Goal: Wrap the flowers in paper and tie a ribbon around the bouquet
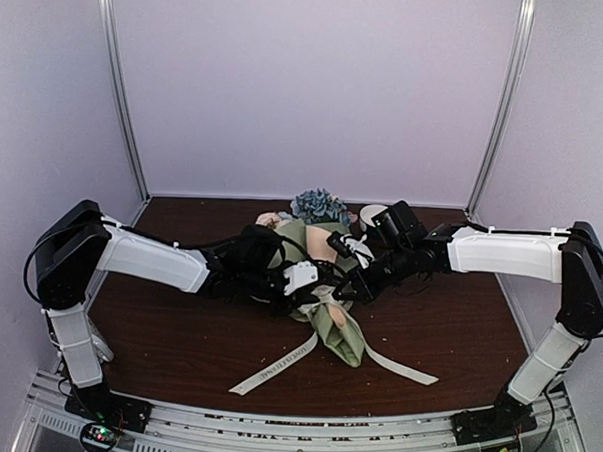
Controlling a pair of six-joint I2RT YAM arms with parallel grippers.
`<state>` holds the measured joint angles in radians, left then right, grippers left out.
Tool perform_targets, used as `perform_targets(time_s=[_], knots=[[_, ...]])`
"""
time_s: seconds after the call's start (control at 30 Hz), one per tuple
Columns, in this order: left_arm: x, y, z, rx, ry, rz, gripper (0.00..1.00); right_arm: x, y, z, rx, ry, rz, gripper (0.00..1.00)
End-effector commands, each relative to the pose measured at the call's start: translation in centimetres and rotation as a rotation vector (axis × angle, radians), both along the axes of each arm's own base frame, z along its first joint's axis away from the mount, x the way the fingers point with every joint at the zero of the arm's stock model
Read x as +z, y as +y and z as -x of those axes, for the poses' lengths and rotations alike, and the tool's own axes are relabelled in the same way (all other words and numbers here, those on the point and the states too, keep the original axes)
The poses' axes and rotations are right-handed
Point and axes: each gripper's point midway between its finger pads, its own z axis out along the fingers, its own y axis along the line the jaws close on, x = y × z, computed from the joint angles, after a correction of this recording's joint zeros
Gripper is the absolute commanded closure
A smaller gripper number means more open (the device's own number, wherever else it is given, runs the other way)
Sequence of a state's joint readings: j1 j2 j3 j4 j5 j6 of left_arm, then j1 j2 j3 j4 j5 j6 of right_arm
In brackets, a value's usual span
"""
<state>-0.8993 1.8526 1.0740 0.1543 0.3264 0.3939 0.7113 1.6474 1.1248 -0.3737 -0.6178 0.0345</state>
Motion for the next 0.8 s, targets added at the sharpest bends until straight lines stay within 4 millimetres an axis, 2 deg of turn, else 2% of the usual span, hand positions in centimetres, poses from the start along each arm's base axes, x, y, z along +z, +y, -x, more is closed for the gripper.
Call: perform_targets(time_s=[0.0,0.13,0.23,0.3,0.4,0.53,0.63,0.77], knots=[[0.7,-0.8,-0.4,0.021,-0.028,0.015,0.99,1.1,0.4,0.6,0.017,0.002,-0.051,1.0],[1.2,-0.4,-2.0,0.117,-0.082,0.016,1.0,1.1,0.3,1.6,0.049,0.019,-0.06,0.95],[1.6,0.1,-3.1,0.194,-0.149,0.018,1.0,1.3,0.2,2.4,0.089,0.035,-0.068,0.86],[2.2,-0.1,-3.1,0.216,-0.201,0.029,1.0,2.2,-0.1,2.3,0.097,0.029,-0.094,0.78],[2.4,0.0,-2.9,0.226,-0.25,0.041,1.0,4.0,-0.6,1.0,0.075,0.009,-0.161,0.67],[2.6,0.4,-3.2,0.255,-0.273,0.046,1.0,4.5,-0.6,-1.9,0.019,0.001,-0.181,0.65],[2.7,0.5,-3.2,0.261,-0.276,0.05,1.0,3.1,0.2,-4.2,-0.036,0.052,-0.159,0.69],[2.7,0.4,-3.0,0.253,-0.263,0.062,1.0,1.1,1.6,-4.8,-0.022,0.121,-0.149,0.73]])
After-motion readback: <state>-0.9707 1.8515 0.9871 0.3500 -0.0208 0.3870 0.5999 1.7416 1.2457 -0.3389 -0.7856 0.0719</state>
